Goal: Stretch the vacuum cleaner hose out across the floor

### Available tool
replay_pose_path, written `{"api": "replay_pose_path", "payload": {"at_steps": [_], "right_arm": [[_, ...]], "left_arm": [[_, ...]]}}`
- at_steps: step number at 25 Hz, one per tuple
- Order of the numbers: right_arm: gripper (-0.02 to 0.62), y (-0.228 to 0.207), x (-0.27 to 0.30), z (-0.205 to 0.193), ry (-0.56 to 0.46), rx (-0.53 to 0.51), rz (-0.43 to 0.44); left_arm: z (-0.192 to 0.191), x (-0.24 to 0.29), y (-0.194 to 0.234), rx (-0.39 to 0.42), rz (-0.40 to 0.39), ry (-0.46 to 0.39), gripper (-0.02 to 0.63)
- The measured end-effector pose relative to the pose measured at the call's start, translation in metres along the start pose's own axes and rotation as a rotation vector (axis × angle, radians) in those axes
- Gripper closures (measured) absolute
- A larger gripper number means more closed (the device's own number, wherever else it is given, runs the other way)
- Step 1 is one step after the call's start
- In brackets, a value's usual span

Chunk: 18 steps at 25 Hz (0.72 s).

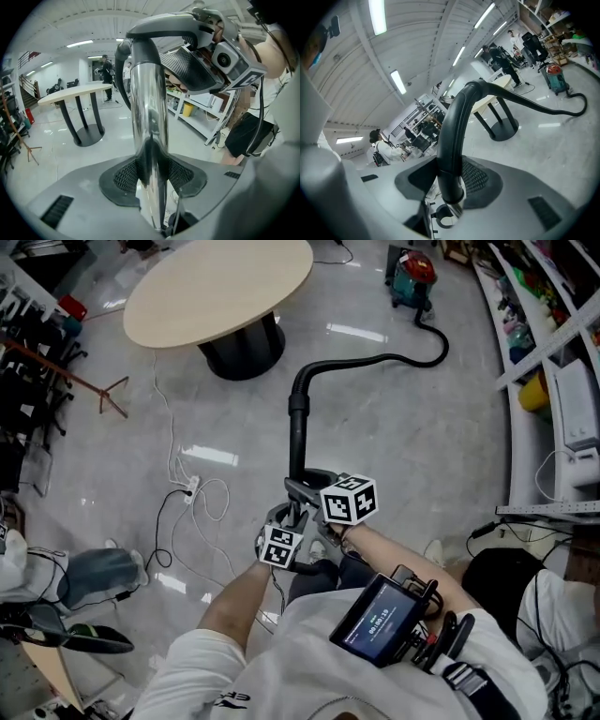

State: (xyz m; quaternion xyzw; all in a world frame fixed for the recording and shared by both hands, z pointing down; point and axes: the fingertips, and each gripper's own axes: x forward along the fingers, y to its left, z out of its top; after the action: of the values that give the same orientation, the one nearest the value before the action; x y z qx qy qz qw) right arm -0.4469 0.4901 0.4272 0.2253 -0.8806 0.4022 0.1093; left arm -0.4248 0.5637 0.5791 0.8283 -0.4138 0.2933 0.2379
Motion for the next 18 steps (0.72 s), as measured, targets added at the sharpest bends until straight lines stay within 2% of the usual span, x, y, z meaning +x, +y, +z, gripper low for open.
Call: {"api": "replay_pose_path", "payload": {"at_steps": [10,18], "right_arm": [[0.437,0.048,0.016,-0.082,0.106,0.029,0.125],[0.440,0.077,0.018,-0.158,0.193,0.063,0.175]], "left_arm": [[-0.088,-0.048,-0.009,-0.035,0.083,0.073,0.445],[-0.166,-0.080,-0.039,-0.093,0.084,0.157,0.445]]}}
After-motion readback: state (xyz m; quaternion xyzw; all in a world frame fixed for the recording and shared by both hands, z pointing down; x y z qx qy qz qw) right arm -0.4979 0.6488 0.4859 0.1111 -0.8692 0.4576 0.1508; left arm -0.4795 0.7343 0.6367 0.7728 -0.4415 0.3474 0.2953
